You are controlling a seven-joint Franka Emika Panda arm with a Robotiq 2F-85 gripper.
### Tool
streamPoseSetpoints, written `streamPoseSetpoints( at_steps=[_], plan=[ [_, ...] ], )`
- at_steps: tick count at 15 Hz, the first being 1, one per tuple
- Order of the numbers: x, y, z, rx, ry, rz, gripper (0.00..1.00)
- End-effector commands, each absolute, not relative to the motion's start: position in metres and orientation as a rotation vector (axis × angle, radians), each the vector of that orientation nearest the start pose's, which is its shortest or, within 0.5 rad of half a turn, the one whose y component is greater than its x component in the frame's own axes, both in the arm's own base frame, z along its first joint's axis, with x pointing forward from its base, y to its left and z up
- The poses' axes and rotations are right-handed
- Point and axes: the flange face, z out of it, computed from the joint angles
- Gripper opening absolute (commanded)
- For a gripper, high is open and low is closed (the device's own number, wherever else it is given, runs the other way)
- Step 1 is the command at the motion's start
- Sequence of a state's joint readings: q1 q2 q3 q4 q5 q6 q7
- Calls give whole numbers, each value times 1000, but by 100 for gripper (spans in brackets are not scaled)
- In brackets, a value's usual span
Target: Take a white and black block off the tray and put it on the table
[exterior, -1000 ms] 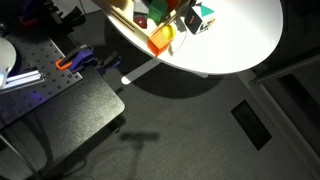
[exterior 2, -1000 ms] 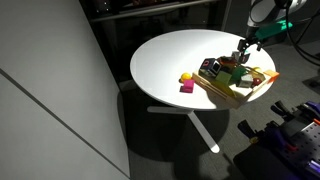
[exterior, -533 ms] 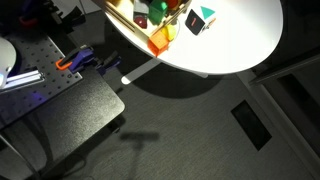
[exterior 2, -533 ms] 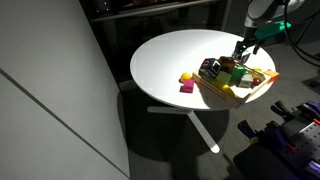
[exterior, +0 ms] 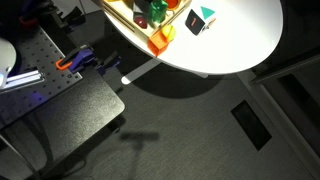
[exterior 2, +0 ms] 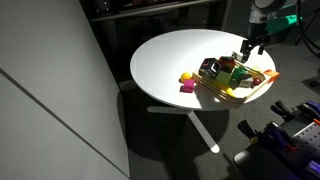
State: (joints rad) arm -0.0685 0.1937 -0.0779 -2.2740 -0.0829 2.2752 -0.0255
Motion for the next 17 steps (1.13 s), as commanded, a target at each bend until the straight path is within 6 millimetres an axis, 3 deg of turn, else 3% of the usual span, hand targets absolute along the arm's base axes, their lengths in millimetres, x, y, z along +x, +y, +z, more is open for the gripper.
streamPoseSetpoints(
  at_steps=[1,10,11,12,17],
  plan=[
    [480,-70,282,-3169,66,335,100],
    [448,-63,315,-3187,97,172,100],
    [446,-63,317,-3190,101,166,100],
    [457,-65,309,-3179,90,212,100],
    [450,-64,312,-3179,90,194,100]
  ],
)
